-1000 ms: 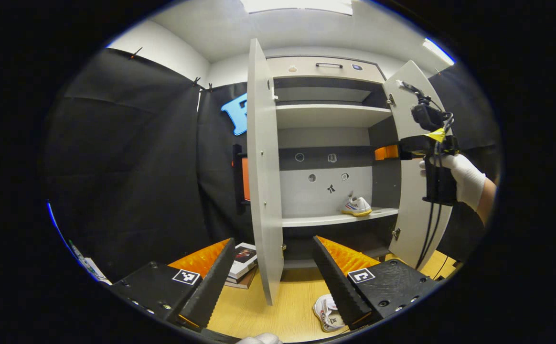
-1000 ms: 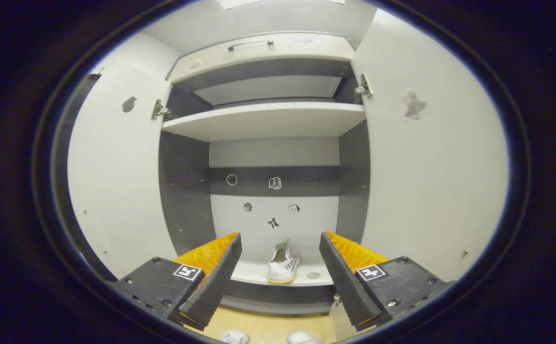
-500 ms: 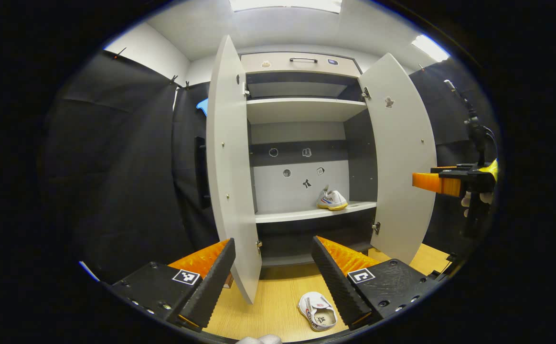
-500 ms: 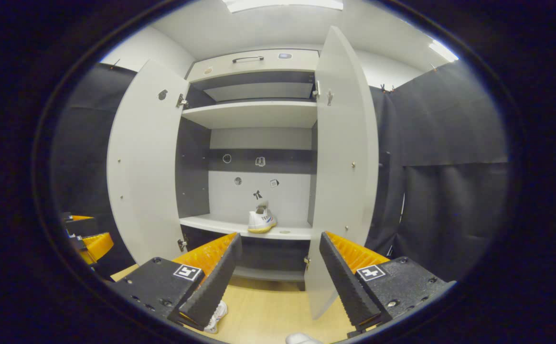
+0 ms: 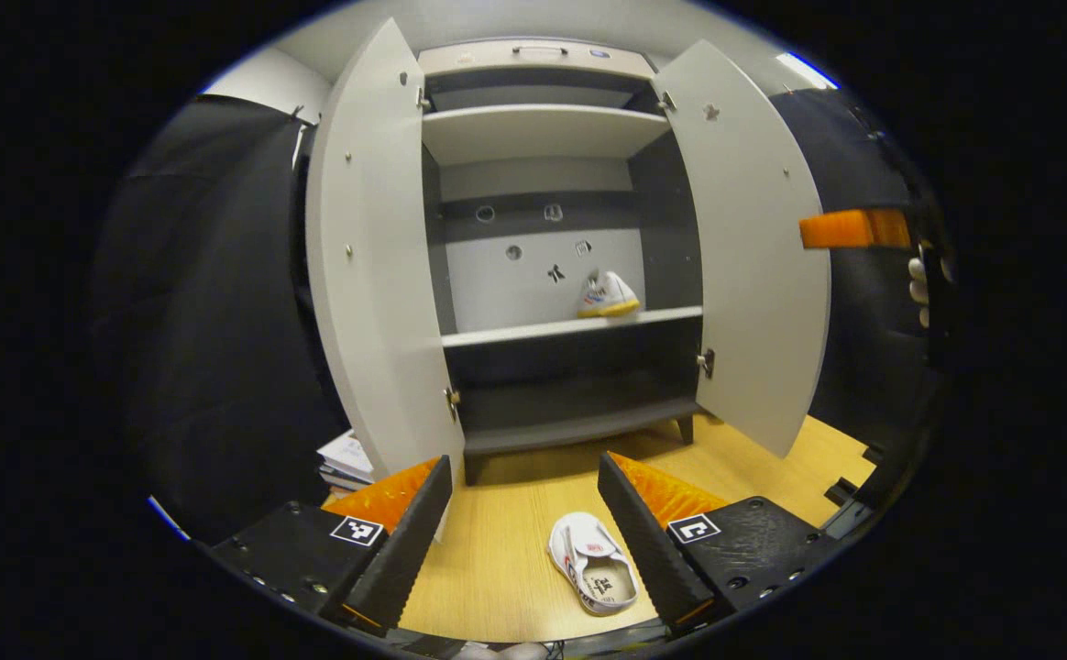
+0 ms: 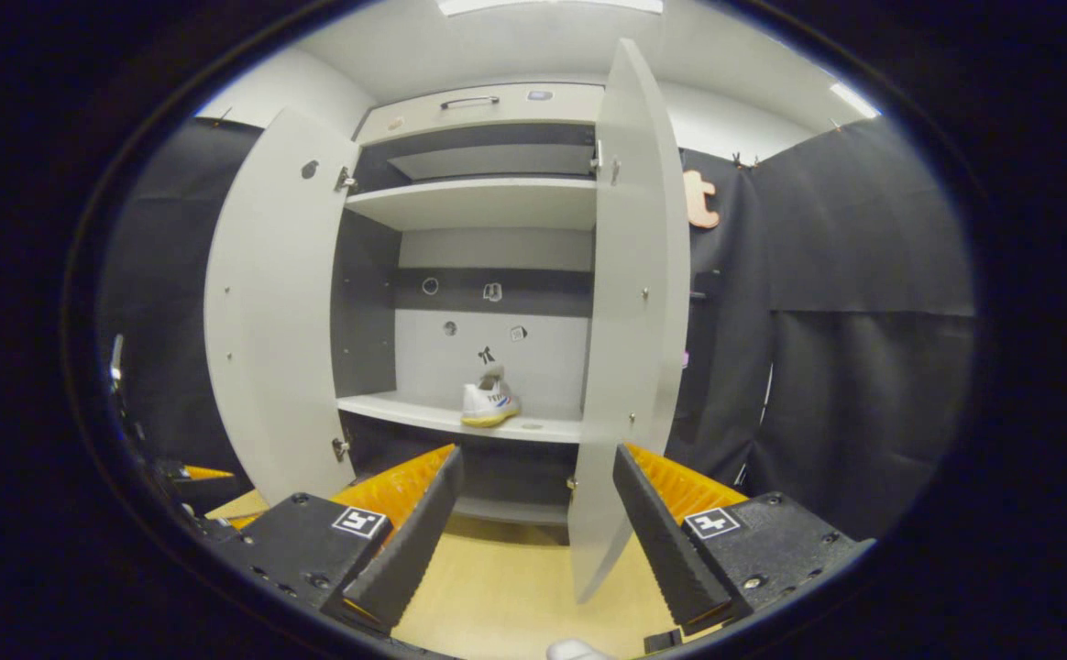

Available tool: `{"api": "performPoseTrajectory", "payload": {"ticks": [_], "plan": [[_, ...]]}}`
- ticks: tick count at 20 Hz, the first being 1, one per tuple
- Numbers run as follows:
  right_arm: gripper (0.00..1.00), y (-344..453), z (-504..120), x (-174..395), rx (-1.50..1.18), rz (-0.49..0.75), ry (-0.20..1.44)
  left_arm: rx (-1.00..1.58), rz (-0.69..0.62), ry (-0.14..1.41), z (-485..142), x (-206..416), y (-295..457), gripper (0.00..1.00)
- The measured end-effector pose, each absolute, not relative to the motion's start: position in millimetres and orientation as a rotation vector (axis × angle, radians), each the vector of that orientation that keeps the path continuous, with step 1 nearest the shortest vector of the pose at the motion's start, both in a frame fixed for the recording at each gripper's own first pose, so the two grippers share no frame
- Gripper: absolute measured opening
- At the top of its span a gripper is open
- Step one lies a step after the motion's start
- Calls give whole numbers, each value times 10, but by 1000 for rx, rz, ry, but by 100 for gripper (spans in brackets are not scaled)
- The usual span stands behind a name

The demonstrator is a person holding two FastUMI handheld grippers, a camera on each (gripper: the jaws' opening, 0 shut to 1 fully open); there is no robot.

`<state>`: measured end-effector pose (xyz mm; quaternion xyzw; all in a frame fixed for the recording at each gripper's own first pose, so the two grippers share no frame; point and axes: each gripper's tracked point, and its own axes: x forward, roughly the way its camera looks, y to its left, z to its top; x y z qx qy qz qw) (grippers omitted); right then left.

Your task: Grab one shoe with the right hand and put it into the shoe cabinet, grab the other shoe with the left hand and put it into the shoe cabinet; then close the right door with the right hand and the left door with the left hand.

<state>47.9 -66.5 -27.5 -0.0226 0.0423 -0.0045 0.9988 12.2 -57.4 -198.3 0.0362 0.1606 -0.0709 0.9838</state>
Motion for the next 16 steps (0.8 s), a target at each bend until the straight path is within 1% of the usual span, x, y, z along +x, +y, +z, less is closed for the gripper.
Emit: {"api": "performPoseTrajectory", "payload": {"ticks": [4, 6, 11, 16], "plan": [[100, -767, -465, 415, -32, -32, 151, 54, -199, 514, -2941, -19, -786, 96], [100, -807, -554, 394, -32, -41, 181, 78, -207, 576, -3299, -54, -832, 97], [100, -867, -587, 363, -47, -61, 212, 122, -207, 691, -3985, 17, -803, 97], [100, -848, -581, 343, -58, -59, 223, 144, -193, 705, -4232, 323, -804, 96]]}}
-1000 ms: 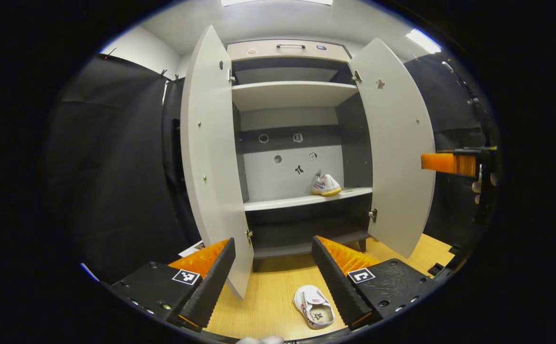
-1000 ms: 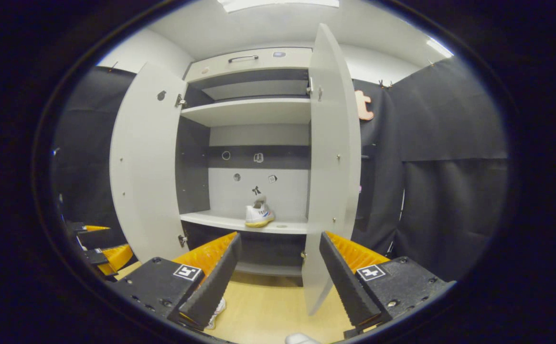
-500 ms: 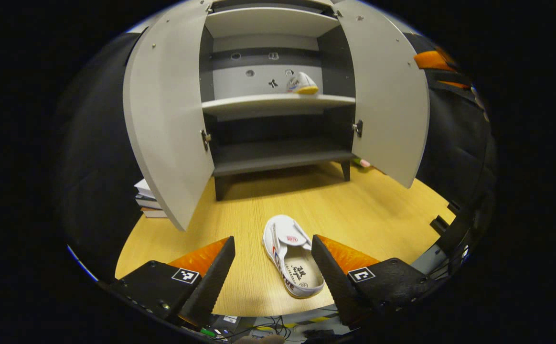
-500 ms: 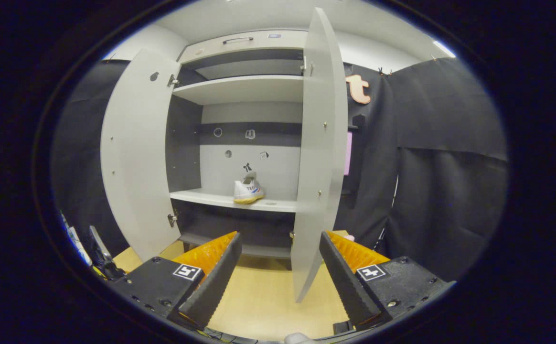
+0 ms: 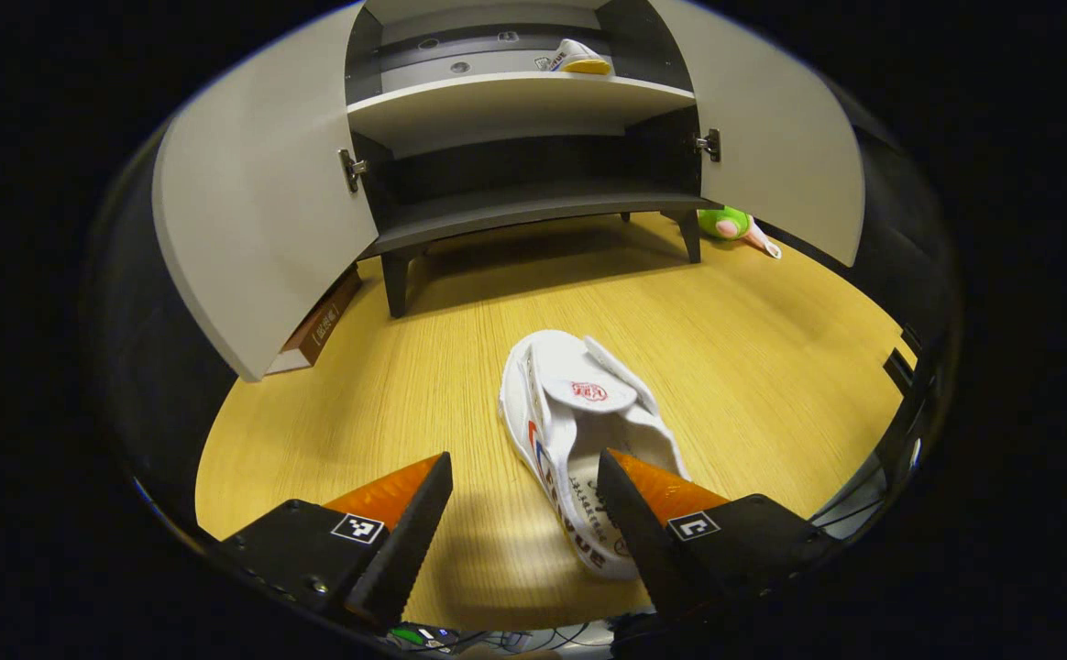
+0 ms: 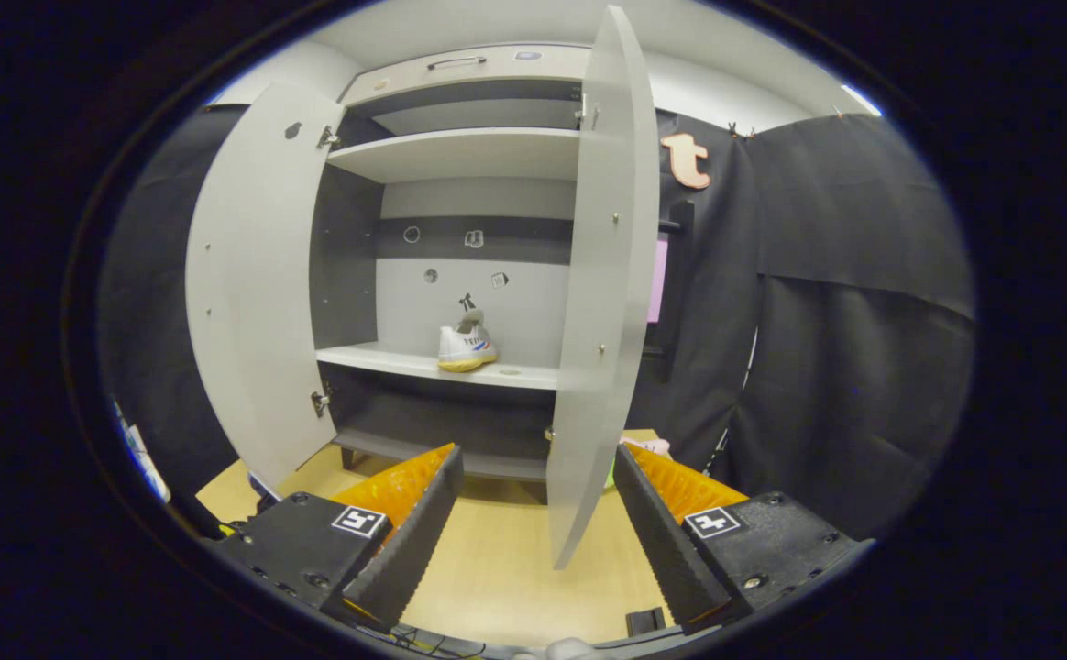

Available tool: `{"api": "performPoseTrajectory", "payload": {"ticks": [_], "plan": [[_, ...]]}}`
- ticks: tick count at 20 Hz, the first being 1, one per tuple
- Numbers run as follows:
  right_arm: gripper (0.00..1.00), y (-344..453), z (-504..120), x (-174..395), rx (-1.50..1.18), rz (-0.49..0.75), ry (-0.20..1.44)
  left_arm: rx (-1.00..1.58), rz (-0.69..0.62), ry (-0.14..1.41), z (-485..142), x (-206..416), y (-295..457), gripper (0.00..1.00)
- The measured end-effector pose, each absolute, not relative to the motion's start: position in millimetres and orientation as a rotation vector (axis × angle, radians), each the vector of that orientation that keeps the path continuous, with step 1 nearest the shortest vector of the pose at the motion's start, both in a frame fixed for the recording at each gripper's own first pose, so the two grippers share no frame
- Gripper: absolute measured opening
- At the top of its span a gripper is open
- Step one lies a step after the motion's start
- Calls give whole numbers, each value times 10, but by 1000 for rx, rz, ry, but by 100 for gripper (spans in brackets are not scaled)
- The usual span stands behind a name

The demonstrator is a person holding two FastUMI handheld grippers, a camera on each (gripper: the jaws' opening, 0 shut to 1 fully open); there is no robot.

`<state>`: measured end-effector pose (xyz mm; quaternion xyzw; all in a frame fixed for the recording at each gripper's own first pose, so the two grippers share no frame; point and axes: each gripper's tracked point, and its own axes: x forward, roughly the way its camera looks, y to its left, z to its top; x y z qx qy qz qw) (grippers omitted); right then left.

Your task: Grab one shoe with the right hand and put it into the shoe cabinet, grab the other shoe with the left hand and put it into the shoe cabinet; then close the right door with the right hand and the left door with the left hand.

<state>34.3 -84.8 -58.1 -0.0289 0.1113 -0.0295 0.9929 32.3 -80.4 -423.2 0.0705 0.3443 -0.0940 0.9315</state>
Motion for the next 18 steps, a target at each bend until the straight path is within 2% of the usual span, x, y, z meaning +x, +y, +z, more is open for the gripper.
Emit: {"api": "performPoseTrajectory", "payload": {"ticks": [6, 7, 8, 9, 11, 13, 14, 15, 16, 18], "plan": [[100, -801, -648, 300, -77, -59, 231, 154, -188, 702, -4426, 802, -838, 94], [100, -815, -660, 284, -81, -63, 235, 159, -190, 702, -4457, 841, -839, 92], [100, -824, -668, 265, -82, -64, 238, 142, -206, 713, -4494, 862, -884, 84], [100, -832, -680, 254, -80, -66, 241, 130, -218, 712, -4501, 858, -947, 86], [100, -863, -688, 236, -72, -73, 244, 138, -234, 720, -4511, 838, -1025, 70], [100, -877, -689, 224, -61, -73, 243, 165, -178, 738, -4527, 834, -904, 59], [100, -875, -683, 225, -59, -70, 241, 141, -158, 755, -4535, 831, -871, 34], [100, -883, -692, 230, -60, -68, 241, 114, -162, 761, -4522, 887, -882, 23], [100, -880, -681, 236, -61, -63, 239, 106, -154, 802, -4526, 854, -862, 15], [100, -863, -651, 248, -54, -51, 227, 112, -122, 791, -4369, 865, -773, 15]]}}
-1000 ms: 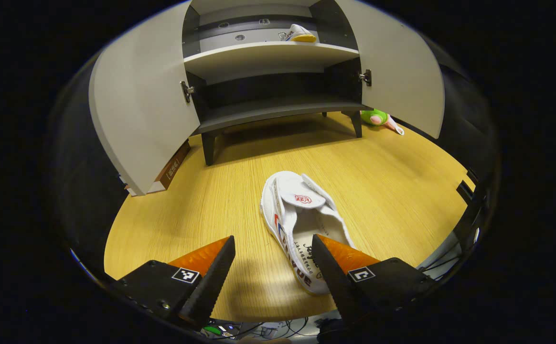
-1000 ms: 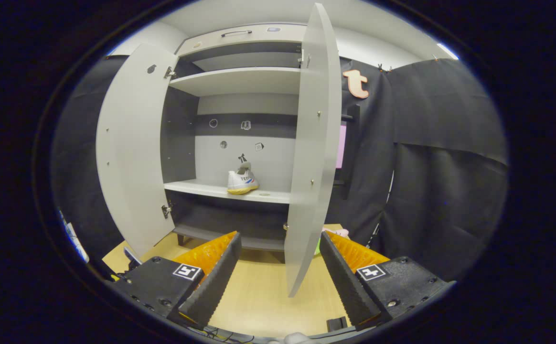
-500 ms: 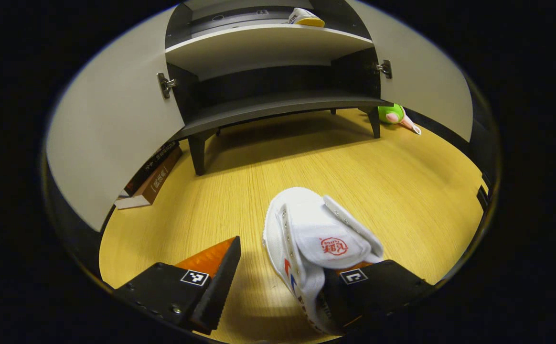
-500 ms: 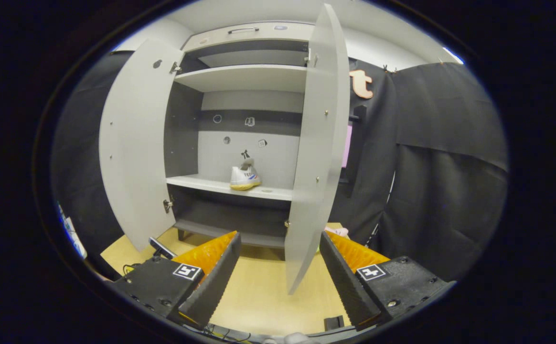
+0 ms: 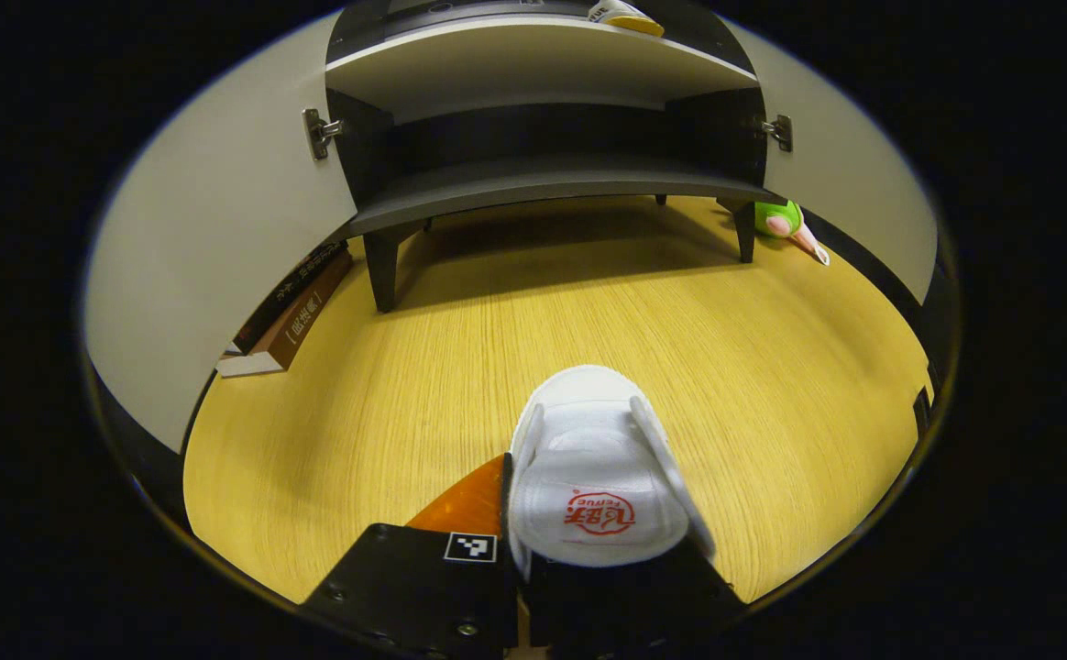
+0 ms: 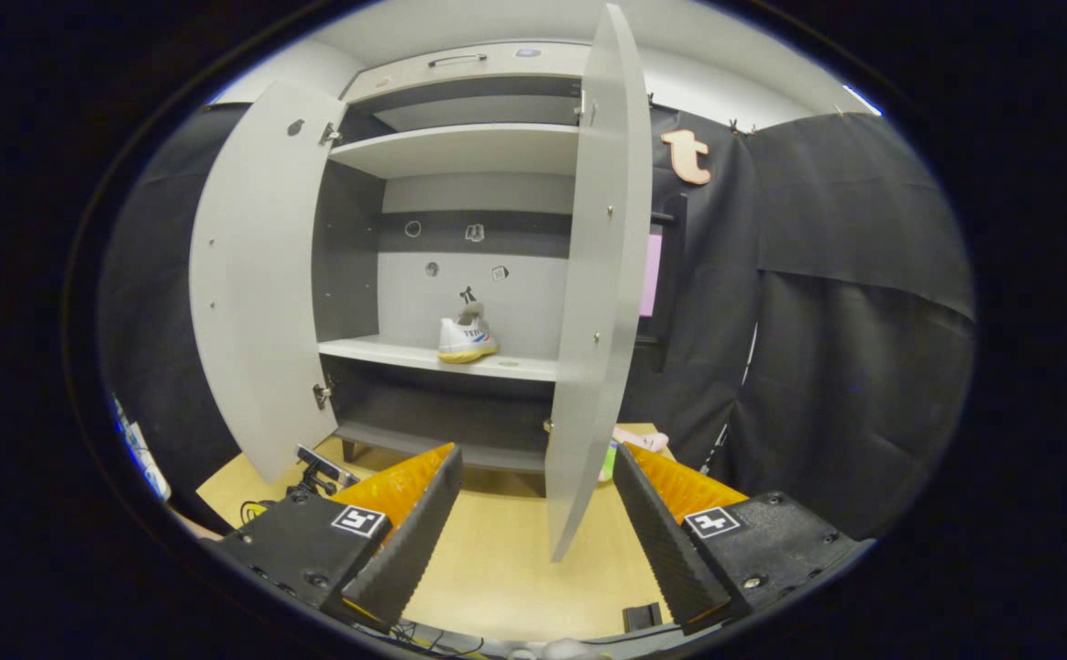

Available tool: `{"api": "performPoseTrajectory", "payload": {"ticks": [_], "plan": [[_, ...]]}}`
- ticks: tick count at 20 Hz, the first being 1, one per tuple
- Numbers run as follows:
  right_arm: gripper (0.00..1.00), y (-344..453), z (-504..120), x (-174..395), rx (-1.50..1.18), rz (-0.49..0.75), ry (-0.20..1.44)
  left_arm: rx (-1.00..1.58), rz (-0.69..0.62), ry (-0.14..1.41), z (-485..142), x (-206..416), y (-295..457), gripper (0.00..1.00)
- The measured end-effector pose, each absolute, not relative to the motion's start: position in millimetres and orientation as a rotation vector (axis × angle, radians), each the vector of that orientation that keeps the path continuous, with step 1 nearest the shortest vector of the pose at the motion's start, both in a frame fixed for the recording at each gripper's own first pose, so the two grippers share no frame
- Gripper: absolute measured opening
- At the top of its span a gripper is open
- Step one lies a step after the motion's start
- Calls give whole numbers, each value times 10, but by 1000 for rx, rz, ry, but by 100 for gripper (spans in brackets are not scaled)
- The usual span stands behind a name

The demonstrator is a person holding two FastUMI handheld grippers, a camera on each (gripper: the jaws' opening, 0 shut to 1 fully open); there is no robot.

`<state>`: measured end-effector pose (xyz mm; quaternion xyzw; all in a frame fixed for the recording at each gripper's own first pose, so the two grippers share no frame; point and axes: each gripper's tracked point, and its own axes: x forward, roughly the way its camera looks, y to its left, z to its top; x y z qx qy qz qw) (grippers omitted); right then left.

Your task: Grab one shoe with the right hand and put it into the shoe cabinet, grab the other shoe with the left hand and put it into the shoe cabinet; then close the right door with the right hand and the left door with the left hand.

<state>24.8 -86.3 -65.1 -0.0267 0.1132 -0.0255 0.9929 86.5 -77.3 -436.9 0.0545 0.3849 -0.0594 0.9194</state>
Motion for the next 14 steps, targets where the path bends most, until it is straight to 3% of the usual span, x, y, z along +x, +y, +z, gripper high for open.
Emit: {"api": "performPoseTrajectory", "payload": {"ticks": [9, 14], "plan": [[100, -825, -455, 344, -36, 2, 162, 89, -90, 592, -2893, 871, -674, 12], [100, -728, -367, 446, -23, 54, 137, 79, -84, 452, -1929, 1172, -617, 12]]}}
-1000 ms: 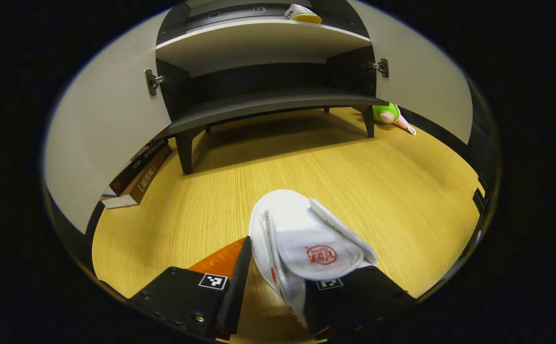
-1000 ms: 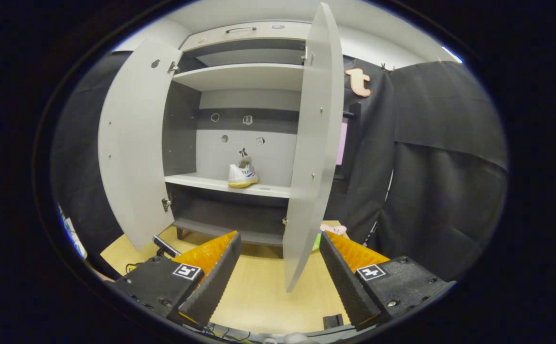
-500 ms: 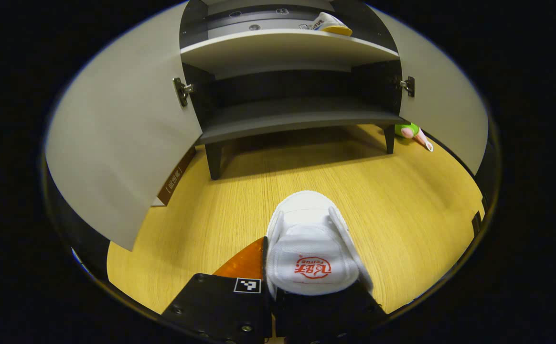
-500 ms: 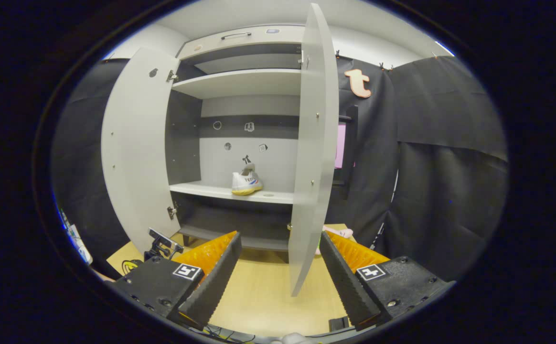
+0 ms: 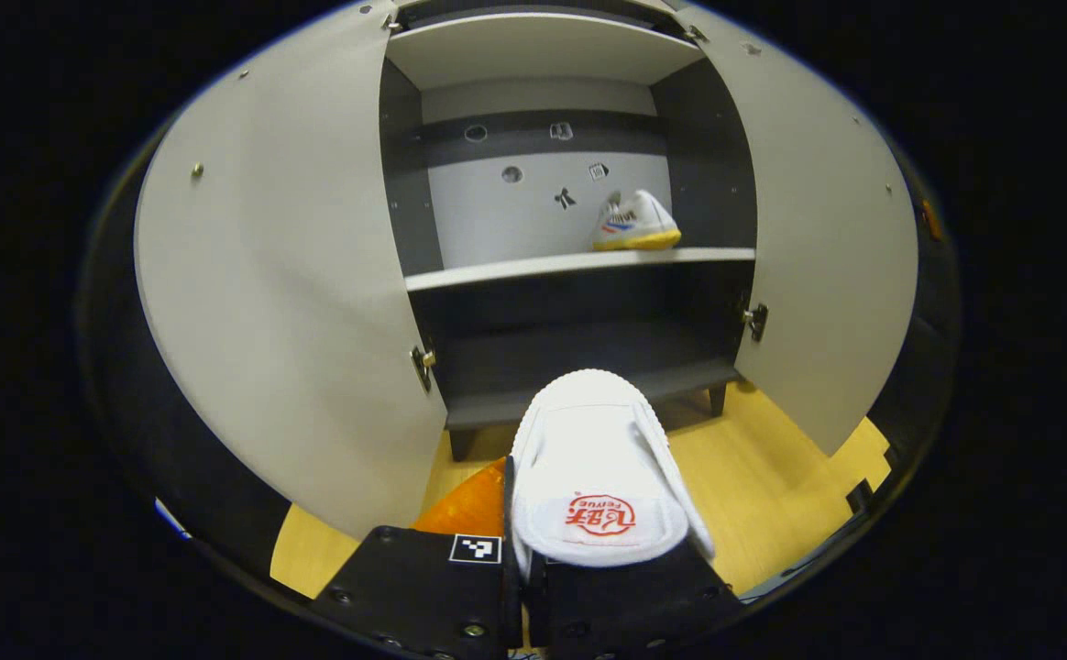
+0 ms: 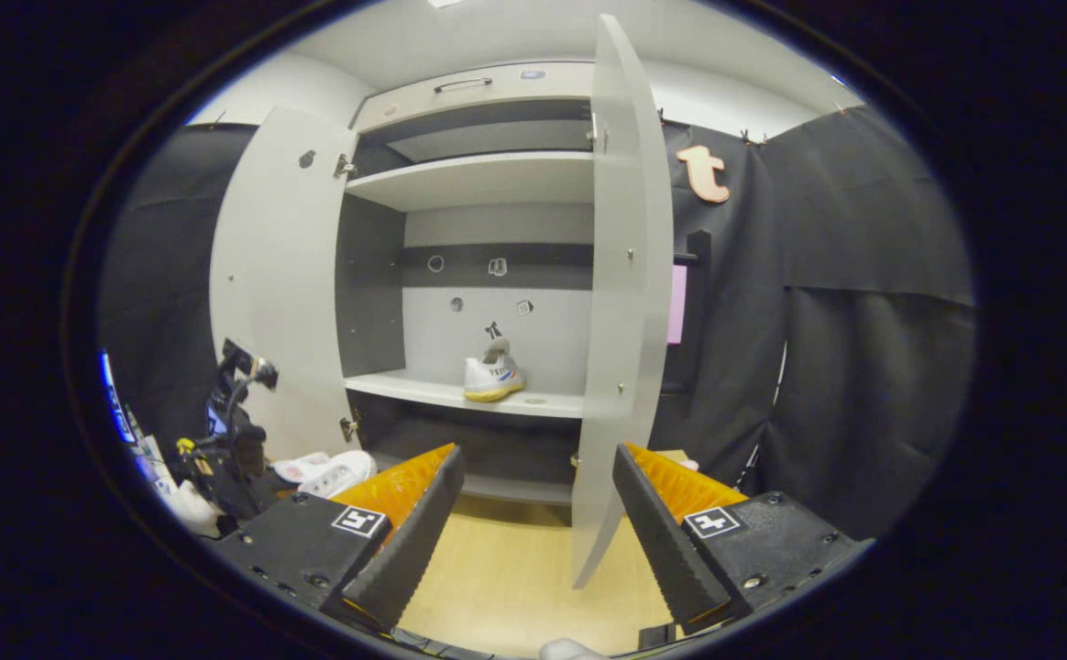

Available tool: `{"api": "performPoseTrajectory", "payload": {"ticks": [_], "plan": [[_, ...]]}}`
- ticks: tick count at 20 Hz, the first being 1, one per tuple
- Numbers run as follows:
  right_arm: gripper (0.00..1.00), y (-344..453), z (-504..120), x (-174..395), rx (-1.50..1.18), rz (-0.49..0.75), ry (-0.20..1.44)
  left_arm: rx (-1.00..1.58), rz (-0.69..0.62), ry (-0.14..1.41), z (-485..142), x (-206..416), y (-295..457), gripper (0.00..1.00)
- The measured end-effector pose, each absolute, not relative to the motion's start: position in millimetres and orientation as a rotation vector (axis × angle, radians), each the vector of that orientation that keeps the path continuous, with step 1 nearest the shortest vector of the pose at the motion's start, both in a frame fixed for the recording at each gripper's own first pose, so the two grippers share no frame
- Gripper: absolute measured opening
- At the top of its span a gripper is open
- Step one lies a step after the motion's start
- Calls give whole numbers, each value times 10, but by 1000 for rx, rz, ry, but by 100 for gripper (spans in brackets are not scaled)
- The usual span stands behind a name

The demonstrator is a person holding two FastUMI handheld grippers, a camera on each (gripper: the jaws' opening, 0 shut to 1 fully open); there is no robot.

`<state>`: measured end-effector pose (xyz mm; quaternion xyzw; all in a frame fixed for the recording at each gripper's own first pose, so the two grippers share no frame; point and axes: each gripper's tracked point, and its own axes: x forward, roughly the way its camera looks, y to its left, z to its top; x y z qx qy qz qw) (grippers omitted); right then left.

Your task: Grab one shoe with the right hand and put it into the shoe cabinet, grab the other shoe with the left hand and put it into the shoe cabinet; then close the right door with the right hand and the left door with the left hand.

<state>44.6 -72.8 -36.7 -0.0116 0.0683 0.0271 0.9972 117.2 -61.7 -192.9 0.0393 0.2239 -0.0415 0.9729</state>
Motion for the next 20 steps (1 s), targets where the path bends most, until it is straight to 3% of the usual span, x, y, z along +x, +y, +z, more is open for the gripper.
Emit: {"api": "performPoseTrajectory", "payload": {"ticks": [10, 20], "plan": [[100, -461, -259, 596, -67, 178, 101, 83, -28, 235, -756, 2267, -654, 11], [100, -344, -357, 753, -112, 209, 143, 87, 57, 239, -837, 3398, -621, 12]]}}
